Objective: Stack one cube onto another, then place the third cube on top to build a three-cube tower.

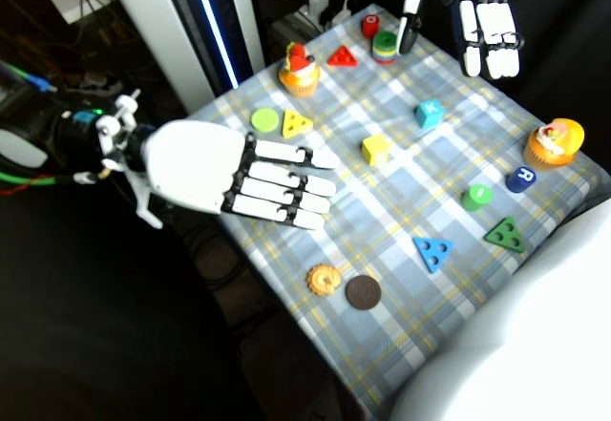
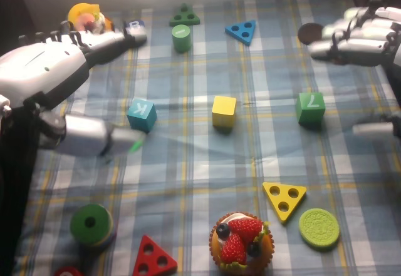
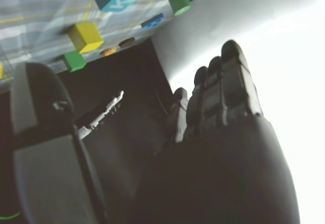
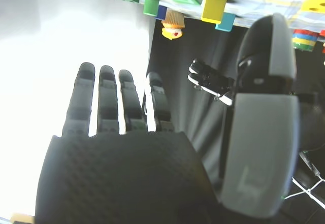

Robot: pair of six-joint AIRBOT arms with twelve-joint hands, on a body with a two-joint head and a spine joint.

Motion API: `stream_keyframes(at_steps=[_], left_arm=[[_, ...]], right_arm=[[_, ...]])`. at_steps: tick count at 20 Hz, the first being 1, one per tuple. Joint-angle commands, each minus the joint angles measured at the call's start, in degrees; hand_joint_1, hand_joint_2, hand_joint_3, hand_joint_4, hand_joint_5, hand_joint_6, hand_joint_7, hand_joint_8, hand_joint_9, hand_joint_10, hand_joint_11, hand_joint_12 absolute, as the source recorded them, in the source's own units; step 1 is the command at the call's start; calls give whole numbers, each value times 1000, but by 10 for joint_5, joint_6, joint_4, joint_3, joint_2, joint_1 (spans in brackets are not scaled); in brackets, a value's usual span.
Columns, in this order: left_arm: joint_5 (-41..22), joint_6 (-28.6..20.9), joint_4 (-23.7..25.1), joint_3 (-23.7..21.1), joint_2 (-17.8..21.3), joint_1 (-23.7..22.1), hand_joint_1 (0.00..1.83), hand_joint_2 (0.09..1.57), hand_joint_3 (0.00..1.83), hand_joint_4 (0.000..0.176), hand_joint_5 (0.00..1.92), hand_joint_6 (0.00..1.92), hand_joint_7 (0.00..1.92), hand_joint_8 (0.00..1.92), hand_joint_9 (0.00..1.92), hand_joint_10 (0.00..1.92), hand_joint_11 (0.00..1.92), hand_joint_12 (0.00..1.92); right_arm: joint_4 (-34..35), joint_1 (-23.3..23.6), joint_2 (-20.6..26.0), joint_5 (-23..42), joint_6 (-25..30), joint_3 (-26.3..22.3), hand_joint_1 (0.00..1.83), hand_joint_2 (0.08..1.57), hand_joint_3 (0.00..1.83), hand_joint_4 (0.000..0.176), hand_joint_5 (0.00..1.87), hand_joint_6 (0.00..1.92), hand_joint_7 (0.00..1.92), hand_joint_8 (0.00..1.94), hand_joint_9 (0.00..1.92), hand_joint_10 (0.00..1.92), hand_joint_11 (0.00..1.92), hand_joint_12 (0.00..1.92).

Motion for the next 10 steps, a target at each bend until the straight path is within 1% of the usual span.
stream_keyframes(at_steps=[1,2,4,6,7,8,9,10], left_arm=[[-54,0,8,5,-2,-9,635,993,0,176,314,9,375,12,304,16,97,107],[-45,10,1,11,-6,-13,660,985,0,176,318,8,385,12,320,18,113,112],[-27,79,-27,21,-21,-28,704,965,0,176,315,5,396,11,343,19,135,120],[-8,145,-57,35,-40,-44,721,946,0,176,329,7,396,7,344,13,108,106],[4,170,-72,46,-49,-51,737,938,0,176,338,9,396,5,343,10,112,107],[14,192,-90,58,-59,-57,785,953,0,176,371,18,402,6,314,2,130,114],[26,218,-106,68,-67,-62,840,979,5,176,392,20,377,1,258,0,108,103],[37,239,-120,79,-76,-67,851,997,11,176,399,18,354,0,223,0,87,93]], right_arm=[[11,10,0,68,3,3,747,1147,5,0,444,4,419,4,360,12,0,839],[11,10,0,68,3,3,747,1150,4,0,444,2,420,3,367,13,0,832],[11,10,0,70,3,3,757,1151,3,0,450,4,425,4,369,10,0,827],[9,10,0,74,3,2,771,1150,1,0,457,5,433,6,376,11,0,824],[7,10,0,76,6,2,771,1154,3,0,455,4,439,7,383,13,0,823],[4,10,0,77,9,2,766,1161,4,0,451,1,444,6,396,12,0,848],[2,10,0,78,11,2,757,1165,4,0,445,0,443,4,400,11,0,862],[0,10,0,78,12,2,763,1165,2,0,441,0,438,1,397,7,0,854]])
